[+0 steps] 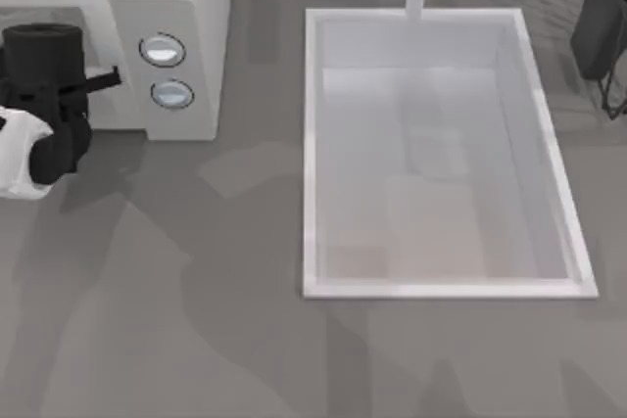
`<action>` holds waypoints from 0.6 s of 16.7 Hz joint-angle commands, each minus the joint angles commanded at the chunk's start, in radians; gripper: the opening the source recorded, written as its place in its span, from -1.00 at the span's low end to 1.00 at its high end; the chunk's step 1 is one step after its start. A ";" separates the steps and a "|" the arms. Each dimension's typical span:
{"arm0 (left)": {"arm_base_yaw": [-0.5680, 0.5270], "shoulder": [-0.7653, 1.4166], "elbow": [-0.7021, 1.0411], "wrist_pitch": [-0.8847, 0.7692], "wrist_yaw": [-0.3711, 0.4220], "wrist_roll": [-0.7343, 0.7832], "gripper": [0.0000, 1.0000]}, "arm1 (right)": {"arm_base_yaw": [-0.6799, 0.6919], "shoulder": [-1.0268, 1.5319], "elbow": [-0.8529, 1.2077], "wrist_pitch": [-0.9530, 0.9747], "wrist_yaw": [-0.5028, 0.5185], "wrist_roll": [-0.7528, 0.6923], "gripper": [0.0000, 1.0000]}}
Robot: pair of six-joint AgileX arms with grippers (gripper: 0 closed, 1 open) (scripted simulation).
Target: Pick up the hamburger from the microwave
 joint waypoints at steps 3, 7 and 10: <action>-0.100 -0.169 -0.160 -0.062 -0.065 -0.037 -1.00 | 0.000 0.000 0.000 0.000 0.000 0.000 1.00; -0.150 -0.249 -0.240 -0.101 -0.097 -0.057 -1.00 | 0.000 0.000 0.000 0.000 0.000 0.000 1.00; -0.150 -0.249 -0.240 -0.101 -0.097 -0.057 -1.00 | 0.000 0.000 0.000 0.000 0.000 0.000 1.00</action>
